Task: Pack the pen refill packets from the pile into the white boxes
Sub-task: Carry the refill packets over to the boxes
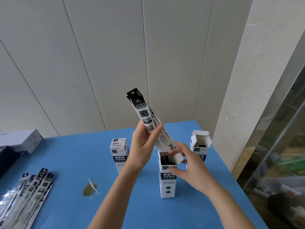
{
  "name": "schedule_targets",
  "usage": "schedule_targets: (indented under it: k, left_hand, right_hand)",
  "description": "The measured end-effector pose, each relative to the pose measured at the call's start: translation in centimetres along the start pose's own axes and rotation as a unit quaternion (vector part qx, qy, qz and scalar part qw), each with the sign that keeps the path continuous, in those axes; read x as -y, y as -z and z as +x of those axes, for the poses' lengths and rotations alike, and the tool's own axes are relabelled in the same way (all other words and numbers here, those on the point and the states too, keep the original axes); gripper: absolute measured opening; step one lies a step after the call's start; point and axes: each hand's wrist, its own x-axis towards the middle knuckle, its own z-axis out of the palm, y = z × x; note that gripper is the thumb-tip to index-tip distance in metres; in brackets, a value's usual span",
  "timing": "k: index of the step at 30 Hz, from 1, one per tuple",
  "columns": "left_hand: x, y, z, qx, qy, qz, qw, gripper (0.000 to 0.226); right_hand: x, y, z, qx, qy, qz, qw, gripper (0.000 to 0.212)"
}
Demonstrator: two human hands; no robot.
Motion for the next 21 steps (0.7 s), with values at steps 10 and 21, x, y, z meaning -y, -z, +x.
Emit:
schedule_targets:
  k: [10,21]
  left_hand:
    - [1.5,-0.1,-1.3,0.007,0.015,0.003,1.0,0.005]
    - [0.0,-1.0,-0.8,0.061,-0.004,0.023,0.998,0.009]
  right_hand:
    - [0.1,-0.4,-0.1,-0.013,0.012,0.017,1.0,0.07]
    - [0.1,-0.6,-0.3,-0.006,0.023,0.029,0.999,0.066]
